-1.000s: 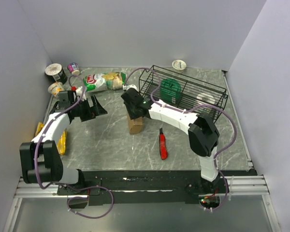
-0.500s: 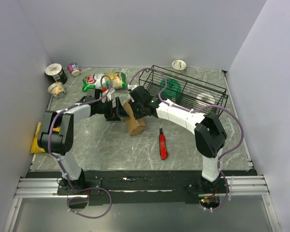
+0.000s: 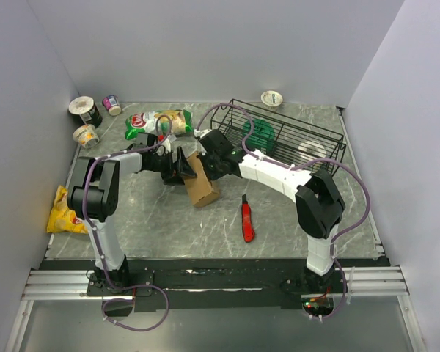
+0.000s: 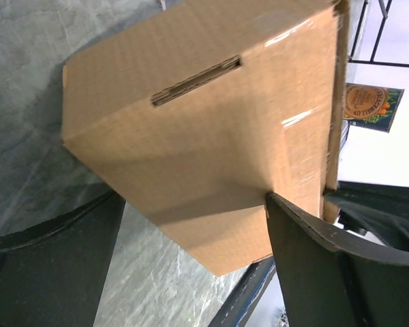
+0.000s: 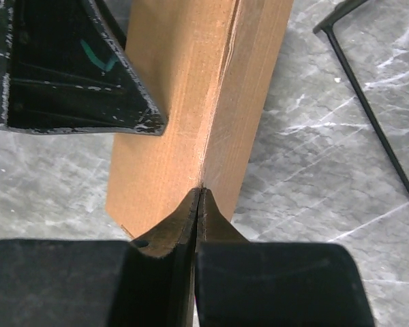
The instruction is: Unpack the express box
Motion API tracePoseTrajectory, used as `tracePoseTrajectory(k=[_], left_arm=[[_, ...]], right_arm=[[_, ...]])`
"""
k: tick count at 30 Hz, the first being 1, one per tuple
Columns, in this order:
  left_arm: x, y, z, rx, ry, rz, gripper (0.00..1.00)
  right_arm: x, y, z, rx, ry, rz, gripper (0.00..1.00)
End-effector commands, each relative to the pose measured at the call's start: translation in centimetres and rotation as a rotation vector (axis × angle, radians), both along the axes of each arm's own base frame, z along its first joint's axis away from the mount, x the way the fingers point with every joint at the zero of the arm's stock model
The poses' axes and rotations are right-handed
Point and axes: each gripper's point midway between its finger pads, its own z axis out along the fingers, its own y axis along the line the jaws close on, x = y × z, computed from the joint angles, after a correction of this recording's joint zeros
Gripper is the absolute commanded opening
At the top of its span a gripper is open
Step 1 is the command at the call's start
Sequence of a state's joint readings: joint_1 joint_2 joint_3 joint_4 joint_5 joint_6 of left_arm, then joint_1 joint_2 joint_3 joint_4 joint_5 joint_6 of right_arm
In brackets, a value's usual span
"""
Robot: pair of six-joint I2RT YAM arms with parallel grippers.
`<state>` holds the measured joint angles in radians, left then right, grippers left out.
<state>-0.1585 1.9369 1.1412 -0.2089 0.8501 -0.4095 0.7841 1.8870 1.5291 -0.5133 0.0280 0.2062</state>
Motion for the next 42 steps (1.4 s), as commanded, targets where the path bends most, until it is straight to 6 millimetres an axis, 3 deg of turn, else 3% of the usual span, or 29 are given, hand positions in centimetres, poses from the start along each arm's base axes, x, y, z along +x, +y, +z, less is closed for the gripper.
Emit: tracePoseTrajectory(k=[1,13,18,21,22,24,25,27,28,31,33,36,39,42], left_arm=[[-0.4,0.8,-2.3,0.083,0.024,0.003,0.89],[-1.7,1.7,-4.2,0.134,0.033,-0.006,0.89],[-1.5,1.8,-3.9,0.129,0.014,-0.006,0.89],[-1.3,2.1,-0.8,0.050,-0.054,0.003,0.89],[-0.9,2.3,1.8,0.014,-0.142,0.003,0.89],[-1.5,3.5,2.9,-0.005,-0.187,0.036,0.91],[-1.3,3.7,5.4,-0.020,-0.286,0.042,0.93],[-2.4,3.5,6.7,-0.042,-0.343,0.021,0.93],[-2.8,3.3,8.7,-0.061,-0.405,0.015,0.93],[-4.0,1.3,11.5,-0.137,-0.527,-0.048,0.87],[-4.8,-0.6,12.6,-0.190,-0.552,-0.111,0.76],[-4.8,-2.1,12.3,-0.234,-0.518,-0.125,0.56],[-4.8,-2.7,10.6,-0.253,-0.449,-0.120,0.35],[-4.8,-2.8,8.8,-0.245,-0.404,-0.115,0.27]], right_arm=[[0.4,-0.9,3.4,0.033,-0.064,0.006,0.00],[2.2,-4.7,4.7,0.018,-0.089,-0.020,0.00],[1.1,-3.8,5.9,0.077,-0.096,0.078,0.00],[0.5,-3.6,6.5,0.072,-0.116,0.096,0.00],[0.4,-3.7,6.8,0.068,-0.129,0.105,0.00],[0.0,-3.7,6.9,0.057,-0.139,0.118,0.00],[0.0,-3.9,6.8,0.048,-0.143,0.112,0.00],[-0.3,-3.9,6.8,0.033,-0.155,0.104,0.00],[-0.4,-4.0,6.7,0.027,-0.155,0.087,0.00],[-1.0,-3.6,6.2,0.027,-0.140,0.091,0.00],[-1.4,-3.1,5.9,0.027,-0.132,0.097,0.00],[-1.5,-2.6,5.4,0.042,-0.103,0.079,0.00],[-1.3,-2.1,5.0,0.054,-0.087,0.075,0.00],[-1.1,-1.5,5.0,0.079,-0.069,0.062,0.00]])
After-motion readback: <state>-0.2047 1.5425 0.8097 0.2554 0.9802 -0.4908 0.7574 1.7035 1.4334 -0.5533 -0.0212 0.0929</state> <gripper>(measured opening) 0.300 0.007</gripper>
